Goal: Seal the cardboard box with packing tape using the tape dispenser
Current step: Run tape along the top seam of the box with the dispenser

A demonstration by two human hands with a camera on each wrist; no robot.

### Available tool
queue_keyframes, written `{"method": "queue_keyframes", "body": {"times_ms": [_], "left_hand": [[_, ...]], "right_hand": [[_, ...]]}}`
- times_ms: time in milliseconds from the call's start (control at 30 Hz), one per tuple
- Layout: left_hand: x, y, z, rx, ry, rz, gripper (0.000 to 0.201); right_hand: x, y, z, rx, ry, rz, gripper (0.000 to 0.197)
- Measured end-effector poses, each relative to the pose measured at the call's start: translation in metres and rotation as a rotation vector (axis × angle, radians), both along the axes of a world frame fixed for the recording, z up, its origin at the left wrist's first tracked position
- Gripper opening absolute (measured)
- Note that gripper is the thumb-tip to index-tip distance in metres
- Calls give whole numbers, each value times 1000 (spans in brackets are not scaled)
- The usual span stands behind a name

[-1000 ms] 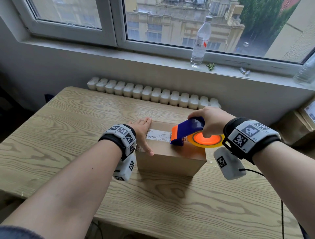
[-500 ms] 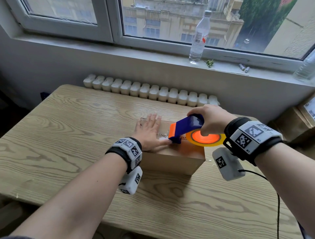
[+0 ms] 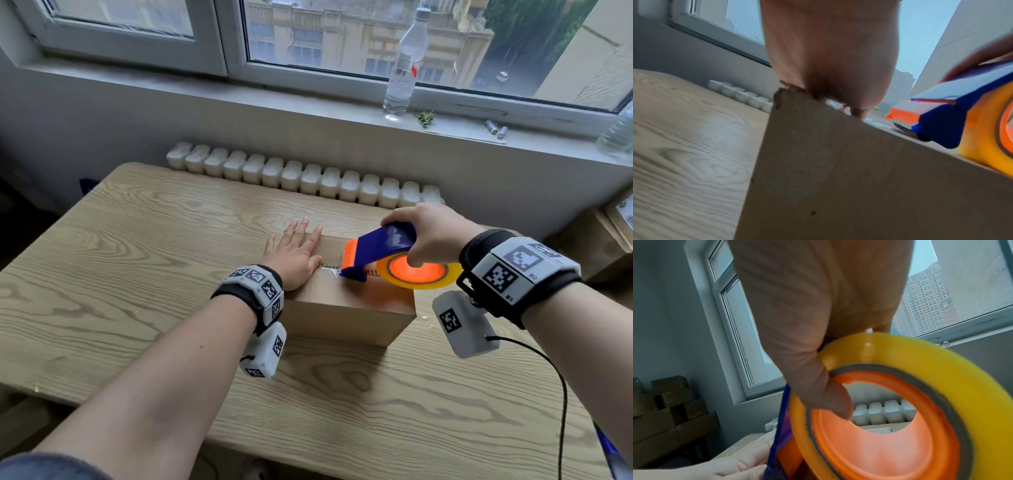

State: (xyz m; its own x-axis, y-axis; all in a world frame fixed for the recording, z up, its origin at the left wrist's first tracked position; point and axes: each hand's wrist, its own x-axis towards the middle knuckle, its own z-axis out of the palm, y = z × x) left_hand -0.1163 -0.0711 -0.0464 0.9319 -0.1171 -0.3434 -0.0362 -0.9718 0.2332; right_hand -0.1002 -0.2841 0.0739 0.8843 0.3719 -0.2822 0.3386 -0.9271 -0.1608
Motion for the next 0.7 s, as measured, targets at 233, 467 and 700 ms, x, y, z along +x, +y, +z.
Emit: {"method": "queue_keyframes", "body": {"times_ms": [233,467,700], "left_hand": [[-3,8,17,114,39,-142,102],[-3,-34,18,96,93,-280,143],[2,-34,13,71,107,-225,145]], "right_hand": [[0,-3,2,-8,-4,17,73],[0,-3,2,-12,-2,28,71],[-1,-17,5,25,18,19,76]]}}
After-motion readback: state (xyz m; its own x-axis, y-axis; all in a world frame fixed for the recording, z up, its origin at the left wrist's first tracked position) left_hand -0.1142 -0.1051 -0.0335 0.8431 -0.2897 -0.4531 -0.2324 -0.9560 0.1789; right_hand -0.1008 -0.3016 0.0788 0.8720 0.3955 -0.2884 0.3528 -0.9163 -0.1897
